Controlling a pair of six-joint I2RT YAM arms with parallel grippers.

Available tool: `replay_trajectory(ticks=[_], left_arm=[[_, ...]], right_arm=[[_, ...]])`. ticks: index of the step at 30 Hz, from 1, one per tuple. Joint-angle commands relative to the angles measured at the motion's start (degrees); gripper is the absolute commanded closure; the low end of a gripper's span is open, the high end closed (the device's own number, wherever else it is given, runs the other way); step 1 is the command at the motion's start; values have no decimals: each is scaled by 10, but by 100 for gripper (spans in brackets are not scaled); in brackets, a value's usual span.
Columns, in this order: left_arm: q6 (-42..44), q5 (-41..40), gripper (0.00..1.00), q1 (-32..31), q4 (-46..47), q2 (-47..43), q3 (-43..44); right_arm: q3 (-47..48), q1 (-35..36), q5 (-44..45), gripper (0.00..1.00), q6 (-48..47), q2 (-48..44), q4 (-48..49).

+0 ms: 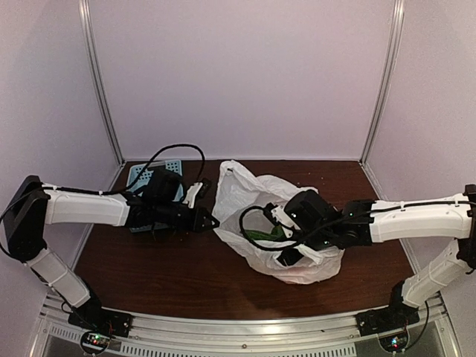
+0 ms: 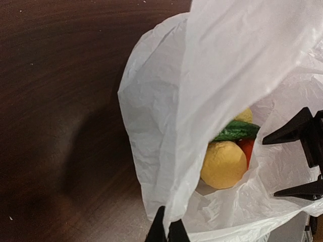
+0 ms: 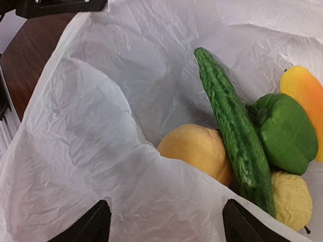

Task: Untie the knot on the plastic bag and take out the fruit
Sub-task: Adjust the bag opening on the takeout bag.

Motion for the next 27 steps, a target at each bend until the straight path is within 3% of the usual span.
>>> replay_trajectory(ticks=[1, 13, 21, 27], left_arm=[[-35, -34, 100, -13, 74, -21, -39], [-37, -118, 100, -96, 96, -23, -63], [-33, -217, 100, -159, 101, -25, -74], [-50, -239, 100, -175, 118, -24, -88]], right_arm=[[-61, 27, -21, 23, 71, -11, 12], [-119, 88, -11, 24, 99, -8, 51], [-39, 89, 100, 8, 76, -89, -7], [49, 86, 164, 6, 29, -45, -99]])
